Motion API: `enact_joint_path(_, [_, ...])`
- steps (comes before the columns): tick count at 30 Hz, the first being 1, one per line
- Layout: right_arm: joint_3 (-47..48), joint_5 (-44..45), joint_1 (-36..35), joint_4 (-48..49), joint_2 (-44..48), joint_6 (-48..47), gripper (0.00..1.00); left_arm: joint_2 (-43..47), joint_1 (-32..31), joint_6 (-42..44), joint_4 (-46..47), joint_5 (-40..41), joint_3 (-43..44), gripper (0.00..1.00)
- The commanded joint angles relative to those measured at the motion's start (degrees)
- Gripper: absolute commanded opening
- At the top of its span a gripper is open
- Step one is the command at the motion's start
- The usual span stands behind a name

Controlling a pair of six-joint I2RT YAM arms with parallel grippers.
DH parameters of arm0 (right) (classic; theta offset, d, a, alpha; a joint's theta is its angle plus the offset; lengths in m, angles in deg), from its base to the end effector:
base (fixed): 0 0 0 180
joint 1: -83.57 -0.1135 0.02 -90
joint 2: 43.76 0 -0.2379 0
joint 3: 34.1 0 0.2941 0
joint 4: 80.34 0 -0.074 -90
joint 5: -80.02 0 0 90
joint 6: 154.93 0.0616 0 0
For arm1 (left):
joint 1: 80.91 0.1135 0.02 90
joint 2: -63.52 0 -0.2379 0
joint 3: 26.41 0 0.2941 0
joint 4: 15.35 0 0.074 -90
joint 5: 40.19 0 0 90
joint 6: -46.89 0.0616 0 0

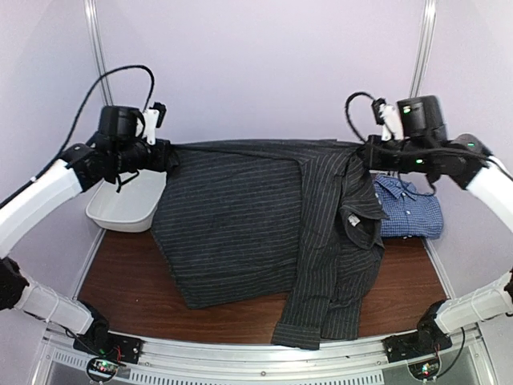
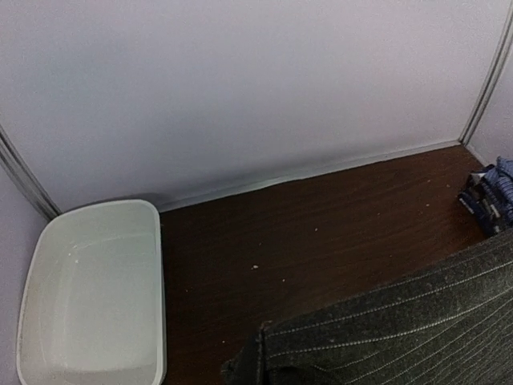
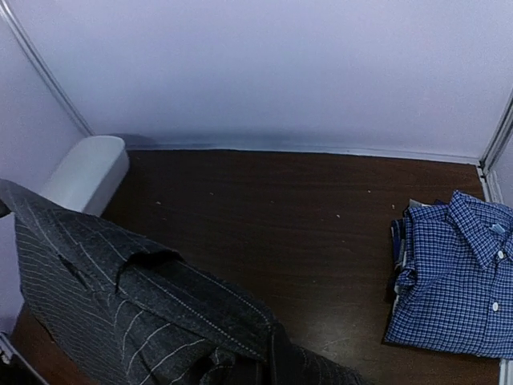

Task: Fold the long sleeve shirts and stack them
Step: Flatten out the flattened shirt at the center of the board.

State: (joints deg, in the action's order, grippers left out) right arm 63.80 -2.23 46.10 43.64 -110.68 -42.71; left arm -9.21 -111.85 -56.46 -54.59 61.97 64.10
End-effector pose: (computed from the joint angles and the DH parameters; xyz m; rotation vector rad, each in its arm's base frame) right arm 0.2441 0.1767 0.4266 -0.1836 2.0352 0.5268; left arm 0.3106 -0.1711 0.3814 0.1578 1.9425 -0.3075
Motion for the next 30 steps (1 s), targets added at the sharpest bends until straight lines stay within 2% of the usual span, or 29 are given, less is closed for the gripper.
enact_joint_path(1, [-8.6,2.4,10.7,13.4,-10.0,-5.2,0.0,-9.3,7.6,-0.7,14.8,7.4,-5.8,0.0])
enact_joint_path(4, [-8.2,-1.5,13.7,19.3,-20.2,-8.0,0.0,-20.4,9.2,0.5,21.0,6.2,-2.8,0.0])
enact_joint_path(7, [-4.2,-2.7,14.5,20.5,-31.2,-10.1,0.0,-32.2,10.1,1.7,21.0,5.2,4.9,0.0])
enact_joint_path(10, [-0.5,-3.2,14.8,20.8,-38.0,-11.8,0.0,-40.9,10.6,2.2,20.5,3.2,12.0,0.0])
enact_joint_path(17, [7.5,1.3,15.7,21.4,-48.0,-13.5,0.0,-52.0,11.2,3.8,20.0,4.4,22.9,0.02])
enact_joint_path(20, [12.9,5.1,16.3,20.2,-53.3,-13.8,0.06,-56.2,11.8,4.3,19.2,5.2,27.5,0.07])
enact_joint_path(23, [20.0,10.8,17.0,17.9,-59.1,-14.8,0.18,-60.4,12.4,4.5,16.9,5.0,32.7,0.2])
enact_joint_path(27, [30.3,19.4,17.7,11.7,-65.4,-16.4,0.45,-63.6,12.8,4.6,13.8,5.4,37.9,0.57])
enact_joint_path(30, [32.3,24.1,18.0,10.3,-64.2,-17.1,0.56,-62.0,12.8,4.1,13.6,7.1,37.1,0.75])
